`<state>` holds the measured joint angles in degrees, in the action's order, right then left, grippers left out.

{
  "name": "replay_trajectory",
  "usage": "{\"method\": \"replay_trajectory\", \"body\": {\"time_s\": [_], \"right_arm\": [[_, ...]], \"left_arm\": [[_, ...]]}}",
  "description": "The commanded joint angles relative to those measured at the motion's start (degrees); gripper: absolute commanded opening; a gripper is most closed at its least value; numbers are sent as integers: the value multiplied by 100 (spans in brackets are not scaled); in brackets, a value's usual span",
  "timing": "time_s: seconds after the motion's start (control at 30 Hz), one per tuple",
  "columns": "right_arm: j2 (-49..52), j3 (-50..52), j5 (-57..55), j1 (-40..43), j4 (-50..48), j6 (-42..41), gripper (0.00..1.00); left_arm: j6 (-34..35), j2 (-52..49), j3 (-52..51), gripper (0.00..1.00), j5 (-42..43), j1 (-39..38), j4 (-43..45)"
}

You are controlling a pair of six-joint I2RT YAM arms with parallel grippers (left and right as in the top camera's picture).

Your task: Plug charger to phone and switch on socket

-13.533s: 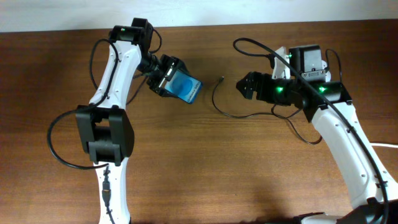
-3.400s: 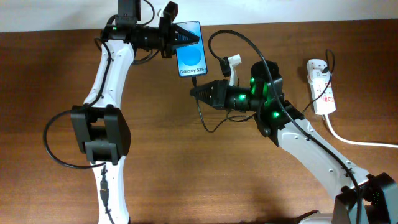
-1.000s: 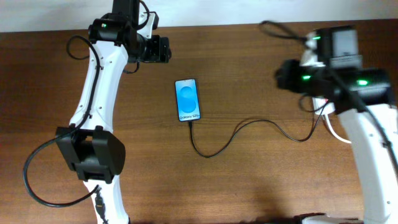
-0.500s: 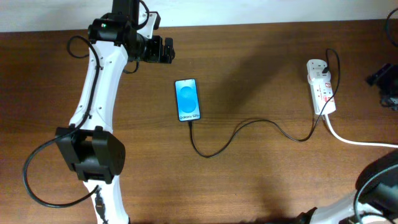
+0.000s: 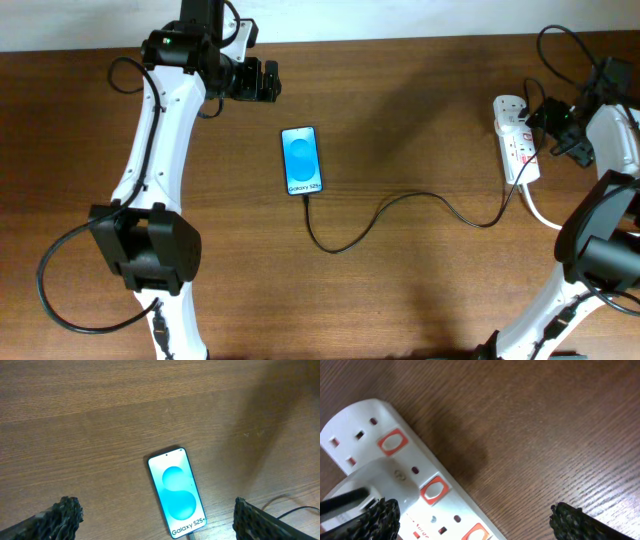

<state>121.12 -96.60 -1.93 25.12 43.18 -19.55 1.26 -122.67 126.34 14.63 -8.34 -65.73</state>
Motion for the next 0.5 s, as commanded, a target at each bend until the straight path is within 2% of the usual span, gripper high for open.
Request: {"method": "replay_trajectory", "body": {"time_s": [0.0, 0.23, 0.47], "right_arm": [[35, -81, -153, 153, 0, -199, 98], [533, -74, 240, 151, -118, -197, 99], [603, -70, 518, 140, -142, -175, 98]], "left_arm": [[-90, 269, 57, 99, 61, -11, 9], [-92, 269, 57, 99, 61, -11, 9], [-92, 269, 57, 99, 61, -11, 7]]}}
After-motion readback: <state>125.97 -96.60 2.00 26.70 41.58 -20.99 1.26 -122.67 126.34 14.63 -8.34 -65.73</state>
